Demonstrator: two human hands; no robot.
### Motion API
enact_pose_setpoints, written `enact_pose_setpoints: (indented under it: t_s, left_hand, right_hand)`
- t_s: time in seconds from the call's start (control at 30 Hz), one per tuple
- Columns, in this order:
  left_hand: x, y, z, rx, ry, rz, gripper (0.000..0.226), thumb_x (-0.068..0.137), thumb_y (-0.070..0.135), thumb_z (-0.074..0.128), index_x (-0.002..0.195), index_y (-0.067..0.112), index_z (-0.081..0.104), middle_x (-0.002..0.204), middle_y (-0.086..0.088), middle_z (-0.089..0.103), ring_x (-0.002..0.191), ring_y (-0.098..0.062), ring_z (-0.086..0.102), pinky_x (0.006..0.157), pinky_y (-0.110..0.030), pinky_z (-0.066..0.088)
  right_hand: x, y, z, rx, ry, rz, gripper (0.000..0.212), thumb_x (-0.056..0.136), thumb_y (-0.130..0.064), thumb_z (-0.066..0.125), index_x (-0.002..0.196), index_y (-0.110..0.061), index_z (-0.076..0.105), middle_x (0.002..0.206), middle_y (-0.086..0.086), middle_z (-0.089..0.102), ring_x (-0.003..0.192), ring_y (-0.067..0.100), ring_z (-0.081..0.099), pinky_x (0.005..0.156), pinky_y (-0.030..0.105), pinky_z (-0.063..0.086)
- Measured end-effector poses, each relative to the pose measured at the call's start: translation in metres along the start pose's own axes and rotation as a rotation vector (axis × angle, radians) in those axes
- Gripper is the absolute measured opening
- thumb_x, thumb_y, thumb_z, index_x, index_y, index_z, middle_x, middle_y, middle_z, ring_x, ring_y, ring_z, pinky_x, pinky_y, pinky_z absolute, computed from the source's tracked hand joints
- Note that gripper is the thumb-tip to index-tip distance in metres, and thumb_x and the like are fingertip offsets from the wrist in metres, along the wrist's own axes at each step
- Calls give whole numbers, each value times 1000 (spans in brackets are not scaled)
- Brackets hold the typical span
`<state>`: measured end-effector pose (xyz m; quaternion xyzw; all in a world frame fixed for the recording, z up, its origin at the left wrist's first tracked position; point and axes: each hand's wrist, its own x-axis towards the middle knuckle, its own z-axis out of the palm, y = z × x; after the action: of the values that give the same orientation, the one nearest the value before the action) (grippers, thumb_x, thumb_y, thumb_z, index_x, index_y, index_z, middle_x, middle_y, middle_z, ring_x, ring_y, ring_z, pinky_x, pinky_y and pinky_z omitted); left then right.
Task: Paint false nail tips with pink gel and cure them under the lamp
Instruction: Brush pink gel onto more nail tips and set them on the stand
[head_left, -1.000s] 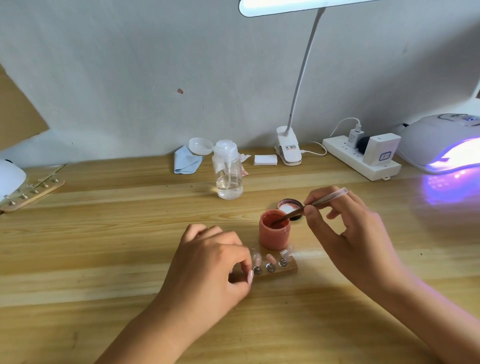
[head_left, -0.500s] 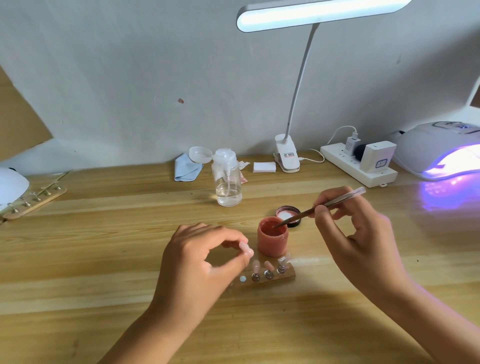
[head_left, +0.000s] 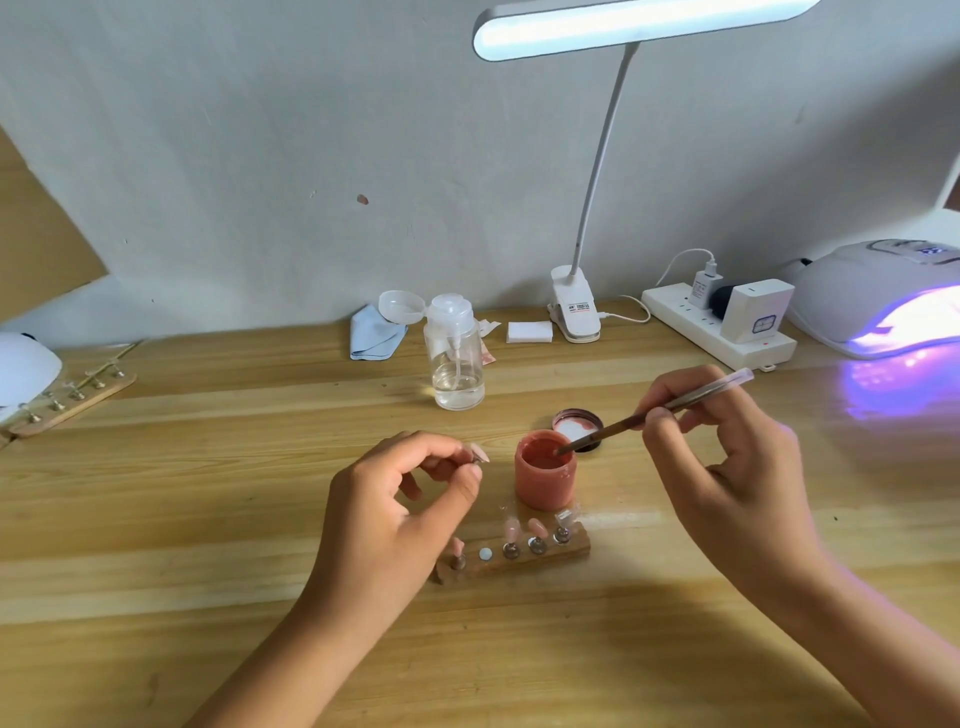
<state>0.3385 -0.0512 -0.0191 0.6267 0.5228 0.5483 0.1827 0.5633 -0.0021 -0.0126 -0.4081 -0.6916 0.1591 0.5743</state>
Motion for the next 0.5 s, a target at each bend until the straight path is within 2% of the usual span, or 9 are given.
enact_pose_setpoints:
  t_s: [0.17,0.3,0.43,0.5]
  left_hand:
    - [0,-3,-1,-7,11,2,23,86,8,71,85,30,74,90,5,71,81,-23,61,52,-6,46]
    - [0,-6,0,12,-4,12,18,88,8,70,89,26,74,92,5,68,77,-27,60,53,-7,46]
    - [-1,-10,3,0,-20,-34,14,91,11,68,91,24,72,89,12,70,70,-37,56,51,-8,46]
    - [-1,-11,4,-7,-25,-55,14,92,13,67,91,25,72,87,11,70,66,-33,58,51,-10,46]
  right_hand:
    - [-1,2,-1,15,-7,6,13,83,-33,51,84,-26,61,85,-12,65,85,13,58,65,13,37]
    - [-1,3,0,10,-15,-4,13,83,-33,51,84,-26,61,84,-12,65,86,15,58,65,13,37]
    - [-2,5,-1,50,34,-20,12,83,-29,51,85,-25,62,84,-8,66,84,19,59,70,19,42]
    - [-2,5,-1,72,59,-44,11,85,-27,51,87,-26,62,84,-7,66,85,23,60,73,23,44]
